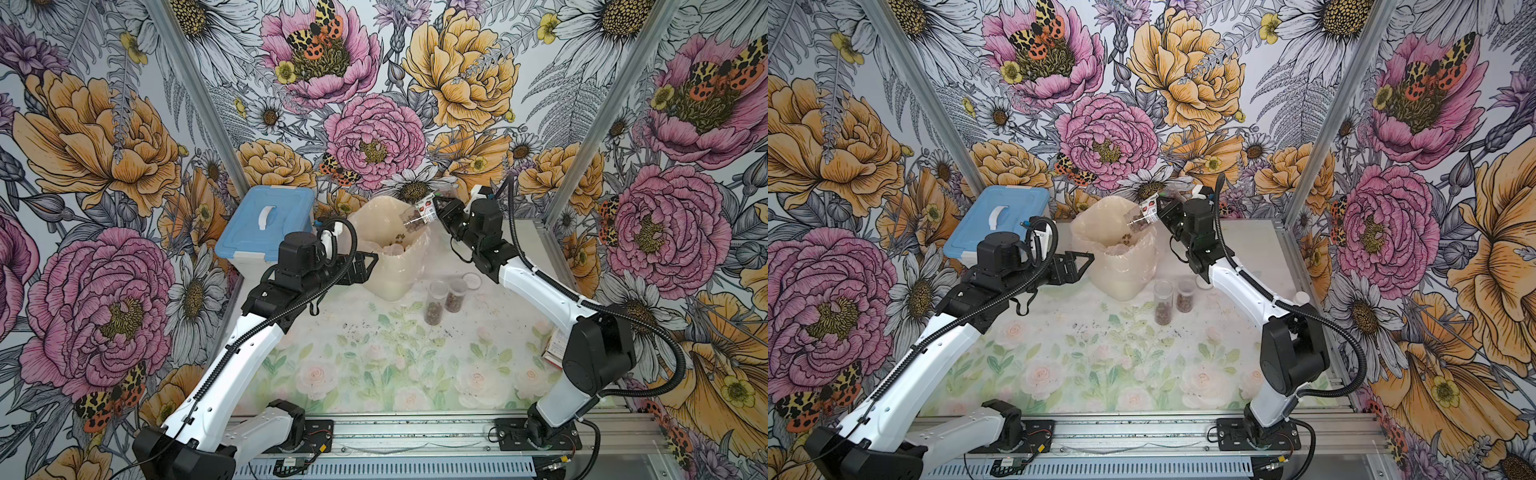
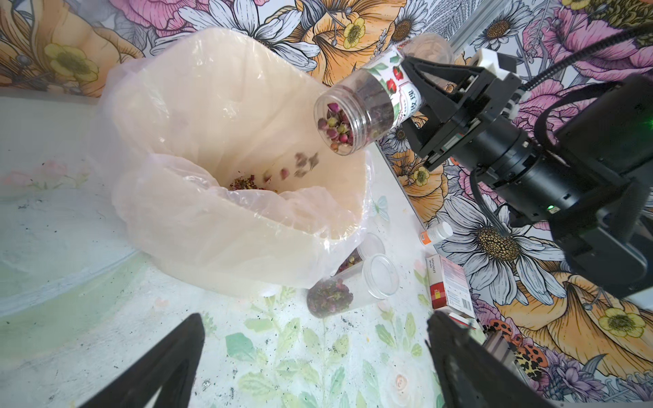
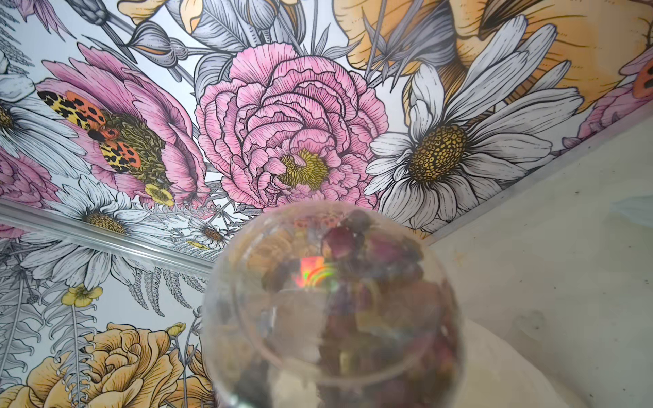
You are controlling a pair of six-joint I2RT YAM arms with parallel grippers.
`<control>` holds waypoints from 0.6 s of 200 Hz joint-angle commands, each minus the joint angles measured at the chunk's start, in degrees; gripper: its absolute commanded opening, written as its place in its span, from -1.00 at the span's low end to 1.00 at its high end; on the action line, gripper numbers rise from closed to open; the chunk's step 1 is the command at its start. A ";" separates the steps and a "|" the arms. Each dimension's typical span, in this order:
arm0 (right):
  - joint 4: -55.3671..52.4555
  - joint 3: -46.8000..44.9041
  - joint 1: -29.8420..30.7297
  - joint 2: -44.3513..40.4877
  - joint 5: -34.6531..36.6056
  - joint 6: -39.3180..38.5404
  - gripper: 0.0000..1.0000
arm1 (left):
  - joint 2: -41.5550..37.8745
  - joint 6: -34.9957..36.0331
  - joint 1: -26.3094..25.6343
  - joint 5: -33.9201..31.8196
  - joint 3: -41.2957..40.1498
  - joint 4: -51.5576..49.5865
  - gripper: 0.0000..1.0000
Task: Empty the moldy dried flower tea in the jars
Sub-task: Pour the moldy dried flower tea into the trash bin.
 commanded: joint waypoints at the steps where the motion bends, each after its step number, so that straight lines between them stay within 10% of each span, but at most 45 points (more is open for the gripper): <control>1: -1.11 2.82 0.67 1.66 1.43 -4.90 -0.49 | -1.98 1.53 0.63 -2.24 -1.59 2.11 0.98; 120: -4.10 7.51 4.02 4.34 5.08 -19.15 -0.50 | -5.79 1.62 1.18 -3.74 -6.28 3.70 0.97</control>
